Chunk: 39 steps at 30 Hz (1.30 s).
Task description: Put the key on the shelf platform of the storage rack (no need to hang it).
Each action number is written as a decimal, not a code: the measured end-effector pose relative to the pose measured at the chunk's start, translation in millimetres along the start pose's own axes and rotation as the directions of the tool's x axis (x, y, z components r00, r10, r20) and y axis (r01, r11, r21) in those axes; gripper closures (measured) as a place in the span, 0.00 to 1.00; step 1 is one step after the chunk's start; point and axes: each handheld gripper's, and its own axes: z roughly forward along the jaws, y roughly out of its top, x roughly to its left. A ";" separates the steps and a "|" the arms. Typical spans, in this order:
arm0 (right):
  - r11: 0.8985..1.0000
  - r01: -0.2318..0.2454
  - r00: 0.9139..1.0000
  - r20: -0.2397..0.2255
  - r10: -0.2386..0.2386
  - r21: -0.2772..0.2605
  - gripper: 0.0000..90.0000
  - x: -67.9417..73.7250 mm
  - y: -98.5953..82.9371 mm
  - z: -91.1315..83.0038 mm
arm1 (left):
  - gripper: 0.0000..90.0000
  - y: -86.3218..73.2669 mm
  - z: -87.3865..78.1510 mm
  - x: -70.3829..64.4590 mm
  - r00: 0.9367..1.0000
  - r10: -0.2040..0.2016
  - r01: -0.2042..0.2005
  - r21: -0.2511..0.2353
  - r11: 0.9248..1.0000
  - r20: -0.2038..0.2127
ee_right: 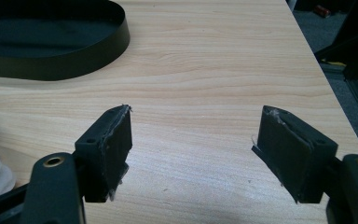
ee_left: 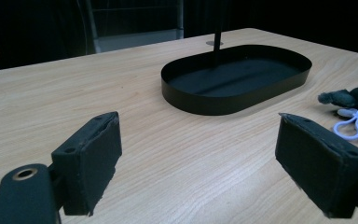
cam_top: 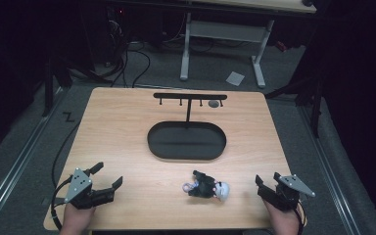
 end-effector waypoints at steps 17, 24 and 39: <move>0.996 0.084 0.986 -0.142 -0.086 -0.023 0.26 39.1 7.5 -2.6 | 0.17 0.6 8.6 -2.4 0.999 0.024 -0.023 0.023 0.999 -0.040; 0.983 0.176 0.935 -0.306 -0.182 -0.047 0.22 89.7 12.8 -0.6 | 0.17 -1.0 8.5 -2.6 0.999 0.022 -0.021 0.035 0.999 -0.025; 0.955 0.285 0.870 -0.440 -0.220 0.087 0.26 115.4 1.2 27.7 | 0.17 -1.8 6.9 -1.9 1.000 0.019 -0.018 0.040 0.999 -0.008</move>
